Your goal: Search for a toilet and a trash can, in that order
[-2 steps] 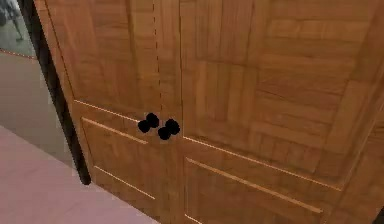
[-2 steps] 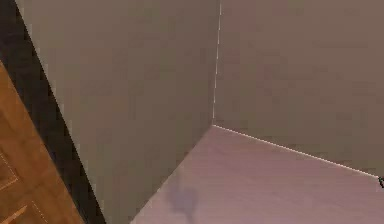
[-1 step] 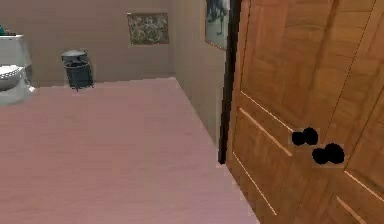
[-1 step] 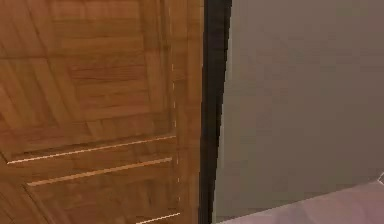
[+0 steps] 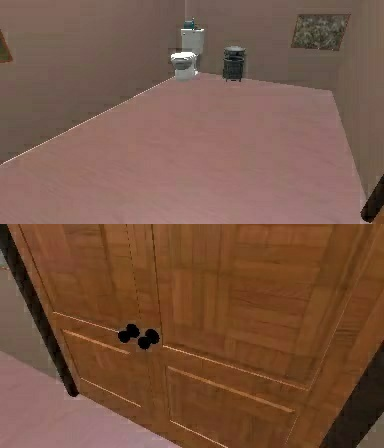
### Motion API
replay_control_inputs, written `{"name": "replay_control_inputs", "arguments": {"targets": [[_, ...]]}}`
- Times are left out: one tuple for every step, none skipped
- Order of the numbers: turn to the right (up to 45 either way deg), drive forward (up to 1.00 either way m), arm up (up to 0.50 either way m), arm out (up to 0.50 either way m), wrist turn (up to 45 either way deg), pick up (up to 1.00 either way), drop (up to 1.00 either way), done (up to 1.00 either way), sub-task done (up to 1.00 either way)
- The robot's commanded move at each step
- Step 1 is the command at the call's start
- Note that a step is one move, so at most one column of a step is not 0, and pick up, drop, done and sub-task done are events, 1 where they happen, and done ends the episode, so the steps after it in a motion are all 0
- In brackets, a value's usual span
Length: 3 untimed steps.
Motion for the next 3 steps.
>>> {"name": "replay_control_inputs", "arguments": {"targets": [[0.0, 1.0, 0.0, 0.0, 0.0, 0.0, 0.0, 0.0, 0.0], [0.0, 1.0, 0.0, 0.0, 0.0, 0.0, 0.0, 0.0, 0.0], [-3.0, 0.0, 0.0, 0.0, 0.0, 0.0, 0.0, 0.0, 0.0]]}}
